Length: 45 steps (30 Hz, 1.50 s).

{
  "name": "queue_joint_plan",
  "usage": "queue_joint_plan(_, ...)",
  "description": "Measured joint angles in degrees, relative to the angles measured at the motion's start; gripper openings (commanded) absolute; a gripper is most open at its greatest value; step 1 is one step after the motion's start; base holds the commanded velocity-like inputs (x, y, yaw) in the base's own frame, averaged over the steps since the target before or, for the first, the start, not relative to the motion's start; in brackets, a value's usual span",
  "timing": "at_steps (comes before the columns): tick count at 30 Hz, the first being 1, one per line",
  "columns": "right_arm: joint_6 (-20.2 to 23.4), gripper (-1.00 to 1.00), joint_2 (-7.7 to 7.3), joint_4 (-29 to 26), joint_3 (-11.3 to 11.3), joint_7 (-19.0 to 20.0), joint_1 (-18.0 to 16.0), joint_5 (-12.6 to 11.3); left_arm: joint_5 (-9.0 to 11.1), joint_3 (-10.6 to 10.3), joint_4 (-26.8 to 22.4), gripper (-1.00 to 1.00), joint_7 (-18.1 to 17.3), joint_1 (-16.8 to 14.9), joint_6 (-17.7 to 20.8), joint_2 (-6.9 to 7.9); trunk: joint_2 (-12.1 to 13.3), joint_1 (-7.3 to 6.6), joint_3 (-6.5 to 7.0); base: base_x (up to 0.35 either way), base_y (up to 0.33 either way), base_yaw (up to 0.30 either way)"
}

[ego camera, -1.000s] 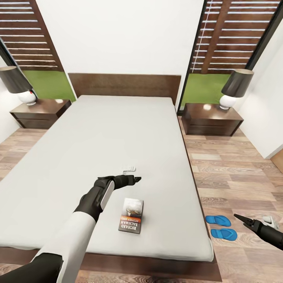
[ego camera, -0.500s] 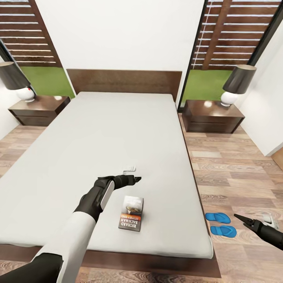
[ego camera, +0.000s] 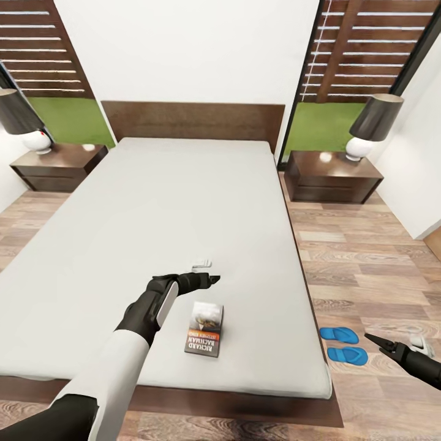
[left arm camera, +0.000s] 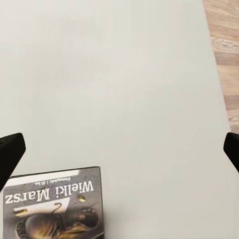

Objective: In the bedroom, move the book from the bed onto either nightstand, and place the two sandals side by side next to the bed.

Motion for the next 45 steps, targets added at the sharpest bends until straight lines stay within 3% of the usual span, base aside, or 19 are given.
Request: queue_joint_plan(45,0.0,1.0,0.0,0.0,0.0,0.1,0.0,0.0,0.0,0.0,0.0,1.0,0.0,0.0,0.0,0.0,0.0,0.0,-4.04,0.0,0.0,0.0)
